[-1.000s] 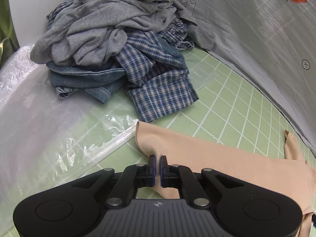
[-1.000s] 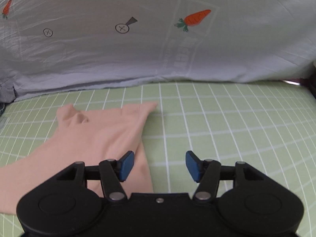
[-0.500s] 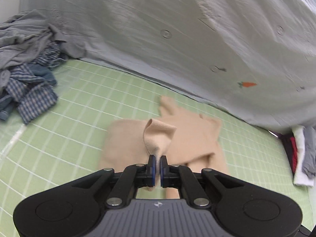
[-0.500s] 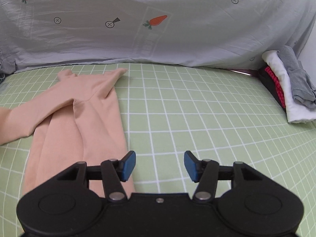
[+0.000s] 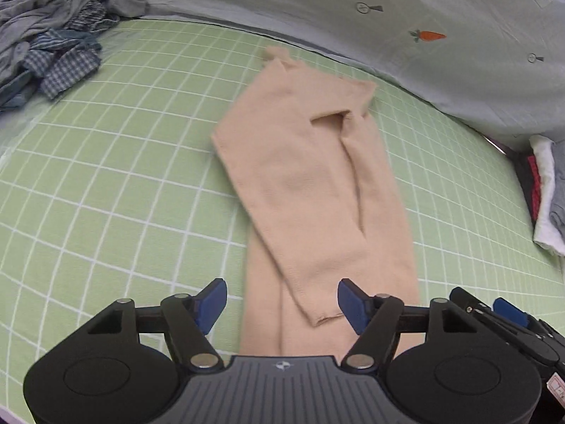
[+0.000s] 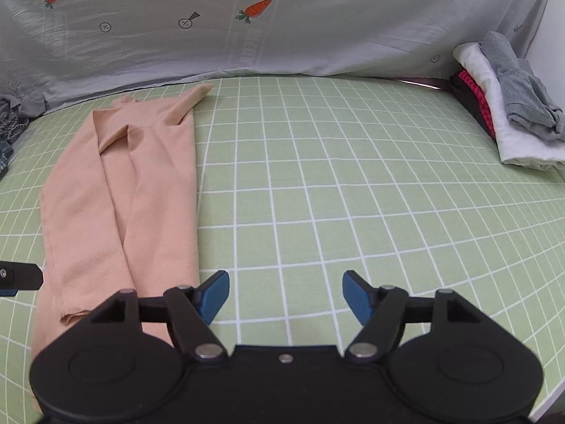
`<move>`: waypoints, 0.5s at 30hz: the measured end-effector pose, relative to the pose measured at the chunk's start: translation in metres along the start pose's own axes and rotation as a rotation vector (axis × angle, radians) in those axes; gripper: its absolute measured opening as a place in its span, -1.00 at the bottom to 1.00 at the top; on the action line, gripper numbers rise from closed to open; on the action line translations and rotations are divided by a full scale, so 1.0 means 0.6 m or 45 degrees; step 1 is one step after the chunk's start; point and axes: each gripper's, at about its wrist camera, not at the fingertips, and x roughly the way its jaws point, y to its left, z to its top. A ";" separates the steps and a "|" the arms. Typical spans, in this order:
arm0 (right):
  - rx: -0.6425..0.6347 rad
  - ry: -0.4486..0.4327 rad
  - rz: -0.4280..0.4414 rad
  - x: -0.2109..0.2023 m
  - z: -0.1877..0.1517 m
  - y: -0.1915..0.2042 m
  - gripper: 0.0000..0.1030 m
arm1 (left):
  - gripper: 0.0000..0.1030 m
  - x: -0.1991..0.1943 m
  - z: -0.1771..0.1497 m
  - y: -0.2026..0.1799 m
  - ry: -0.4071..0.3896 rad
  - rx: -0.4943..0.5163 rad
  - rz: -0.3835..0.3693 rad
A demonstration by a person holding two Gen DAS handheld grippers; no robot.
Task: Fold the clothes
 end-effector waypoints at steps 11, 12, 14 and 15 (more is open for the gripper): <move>-0.226 -0.001 0.239 0.054 0.042 0.121 0.80 | 0.65 -0.007 0.033 0.068 -0.033 -0.062 0.170; -0.239 0.005 0.257 0.060 0.045 0.130 0.76 | 0.65 -0.004 0.038 0.072 -0.034 -0.064 0.176; -0.264 0.018 0.294 0.072 0.050 0.146 0.51 | 0.65 0.001 0.048 0.078 -0.030 -0.068 0.188; -0.271 0.032 0.316 0.076 0.050 0.152 0.44 | 0.65 0.003 0.052 0.080 -0.024 -0.069 0.194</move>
